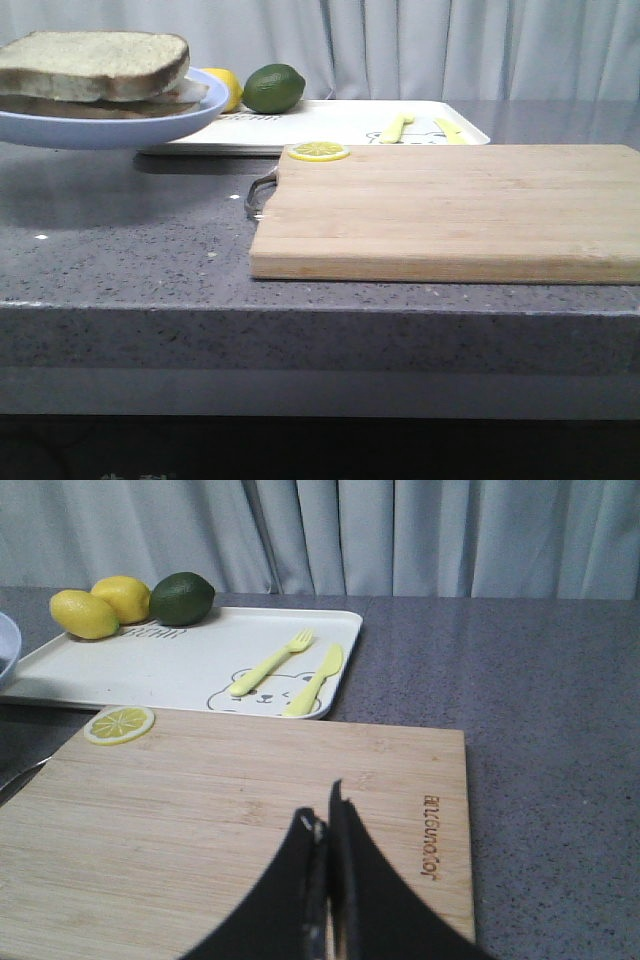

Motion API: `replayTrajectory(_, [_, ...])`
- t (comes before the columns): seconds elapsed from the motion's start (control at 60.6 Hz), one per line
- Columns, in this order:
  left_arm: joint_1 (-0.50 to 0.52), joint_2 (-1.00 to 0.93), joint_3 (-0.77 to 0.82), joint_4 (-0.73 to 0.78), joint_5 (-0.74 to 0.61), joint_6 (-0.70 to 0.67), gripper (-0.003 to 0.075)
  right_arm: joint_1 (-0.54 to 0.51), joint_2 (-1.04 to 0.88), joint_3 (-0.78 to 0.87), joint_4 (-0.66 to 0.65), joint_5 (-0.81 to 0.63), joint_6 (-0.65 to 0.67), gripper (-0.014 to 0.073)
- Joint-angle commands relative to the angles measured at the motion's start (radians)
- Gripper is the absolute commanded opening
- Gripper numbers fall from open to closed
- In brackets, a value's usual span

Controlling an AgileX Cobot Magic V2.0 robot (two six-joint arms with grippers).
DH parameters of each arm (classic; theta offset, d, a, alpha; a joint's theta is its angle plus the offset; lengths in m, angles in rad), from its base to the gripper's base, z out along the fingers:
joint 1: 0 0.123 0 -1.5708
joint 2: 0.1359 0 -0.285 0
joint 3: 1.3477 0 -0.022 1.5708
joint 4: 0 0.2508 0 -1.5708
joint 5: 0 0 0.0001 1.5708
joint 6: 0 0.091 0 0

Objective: Place bread and move sandwich to tray
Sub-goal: 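Lift the plate and carry it over the white tray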

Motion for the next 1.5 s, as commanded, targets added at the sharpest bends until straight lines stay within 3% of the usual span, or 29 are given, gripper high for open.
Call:
replayTrajectory(0.0, [-0.027,-0.002,-0.113,-0.101,0.026,-0.017,-0.002,0.001,0.005,-0.027,0.008,-0.077,-0.005,-0.0069])
replayTrajectory(0.132, [-0.086,0.112,-0.275,-0.101,0.039,-0.094,-0.002,0.001,0.005,-0.027,0.008,-0.077,-0.005,-0.0069])
replayTrajectory(0.33, [-0.176,0.353,-0.655,-0.024,0.13,-0.247,-0.002,0.001,0.005,-0.027,0.008,-0.082,-0.005,-0.0069])
replayTrajectory(0.578, [-0.213,0.711,-1.237,0.047,0.318,-0.401,-0.002,0.001,0.01,-0.027,0.008,-0.087,-0.005,-0.0069])
replayTrajectory(0.71, [-0.228,0.828,-1.416,0.046,0.318,-0.428,-0.002,0.001,0.01,-0.027,0.008,-0.087,-0.005,-0.0069])
replayTrajectory(1.007, [-0.281,0.888,-1.444,0.051,0.318,-0.421,-0.002,0.001,0.01,-0.027,0.007,-0.087,-0.005,-0.0069])
replayTrajectory(1.172, [-0.316,0.893,-1.442,0.148,0.314,-0.394,-0.002,0.001,0.01,-0.027,0.007,-0.087,-0.005,-0.0069])
replayTrajectory(1.485, [-0.318,0.913,-1.441,0.159,0.204,-0.357,0.0007,0.001,0.01,-0.027,0.007,-0.088,-0.005,-0.0069])
